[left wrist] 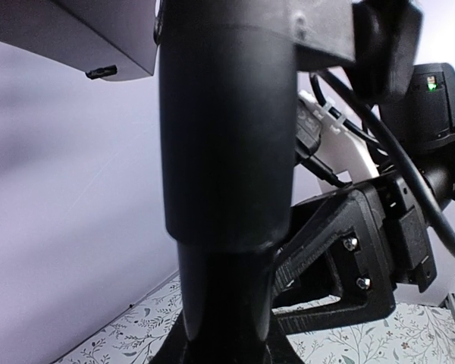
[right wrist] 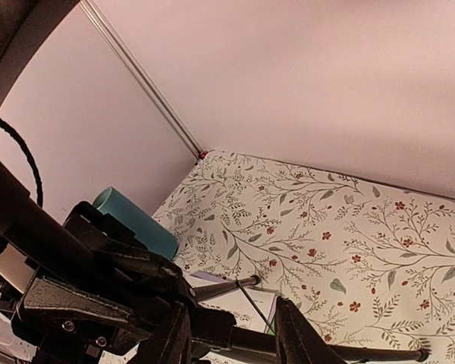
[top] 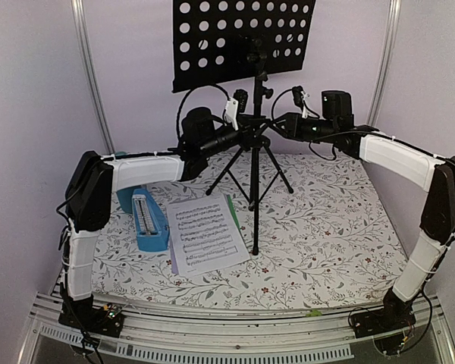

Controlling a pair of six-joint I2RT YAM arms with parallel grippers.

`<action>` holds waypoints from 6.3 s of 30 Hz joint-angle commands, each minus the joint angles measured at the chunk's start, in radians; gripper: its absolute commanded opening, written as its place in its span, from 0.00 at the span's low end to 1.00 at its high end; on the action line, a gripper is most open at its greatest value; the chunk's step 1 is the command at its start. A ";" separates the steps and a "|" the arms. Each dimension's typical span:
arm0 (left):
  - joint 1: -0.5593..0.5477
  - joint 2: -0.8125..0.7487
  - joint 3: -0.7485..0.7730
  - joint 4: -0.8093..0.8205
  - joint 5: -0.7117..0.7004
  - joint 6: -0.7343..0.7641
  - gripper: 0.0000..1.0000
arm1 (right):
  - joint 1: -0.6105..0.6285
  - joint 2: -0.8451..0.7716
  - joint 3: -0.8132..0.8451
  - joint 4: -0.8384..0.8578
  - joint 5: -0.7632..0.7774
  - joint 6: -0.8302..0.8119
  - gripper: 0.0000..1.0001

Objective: Set up the instrument practice props
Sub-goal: Screw the knob on the music stand.

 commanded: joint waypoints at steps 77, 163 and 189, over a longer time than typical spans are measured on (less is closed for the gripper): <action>-0.016 0.001 -0.014 -0.063 0.049 0.015 0.00 | -0.076 0.035 -0.133 0.303 -0.351 0.197 0.00; 0.010 0.004 -0.024 -0.069 0.099 0.016 0.00 | 0.193 0.063 -0.599 1.173 0.383 -1.778 0.65; 0.014 -0.001 -0.025 -0.077 0.105 0.022 0.00 | 0.199 0.039 -0.529 1.045 0.357 -1.865 0.29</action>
